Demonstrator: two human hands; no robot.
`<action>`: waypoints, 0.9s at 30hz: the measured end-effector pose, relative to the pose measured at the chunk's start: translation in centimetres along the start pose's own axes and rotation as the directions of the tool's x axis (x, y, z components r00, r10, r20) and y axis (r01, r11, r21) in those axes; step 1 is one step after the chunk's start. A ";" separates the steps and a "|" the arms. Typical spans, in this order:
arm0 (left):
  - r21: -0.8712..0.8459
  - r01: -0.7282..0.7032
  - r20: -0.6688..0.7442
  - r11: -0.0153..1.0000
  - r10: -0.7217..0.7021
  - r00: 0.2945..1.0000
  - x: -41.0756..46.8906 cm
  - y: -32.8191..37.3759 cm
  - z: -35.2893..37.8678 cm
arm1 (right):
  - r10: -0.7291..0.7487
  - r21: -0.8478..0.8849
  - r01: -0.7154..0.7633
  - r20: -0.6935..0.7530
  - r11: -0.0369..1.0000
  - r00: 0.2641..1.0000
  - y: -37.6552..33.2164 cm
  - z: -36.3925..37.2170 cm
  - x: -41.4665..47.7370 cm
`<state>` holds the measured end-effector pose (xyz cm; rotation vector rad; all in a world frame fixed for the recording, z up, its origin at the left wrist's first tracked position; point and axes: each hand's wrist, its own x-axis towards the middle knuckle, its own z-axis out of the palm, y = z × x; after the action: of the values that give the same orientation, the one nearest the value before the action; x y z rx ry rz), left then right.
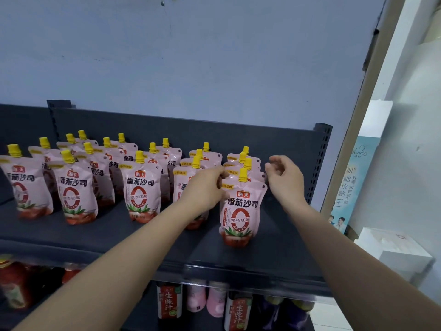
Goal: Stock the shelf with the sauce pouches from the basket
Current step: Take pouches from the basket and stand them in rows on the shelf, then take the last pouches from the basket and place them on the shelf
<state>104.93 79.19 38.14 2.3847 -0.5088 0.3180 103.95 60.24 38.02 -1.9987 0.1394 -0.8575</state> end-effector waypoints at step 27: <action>0.803 0.494 -0.400 0.334 -0.312 0.862 -26.6 -17.3 -21.5 | -0.557 0.089 0.718 0.698 0.690 0.449 -19.1 19.7 -20.7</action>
<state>86.75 112.80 35.02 3.3403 0.5631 0.6904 96.21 93.69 36.06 -2.4898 -1.0944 -0.4691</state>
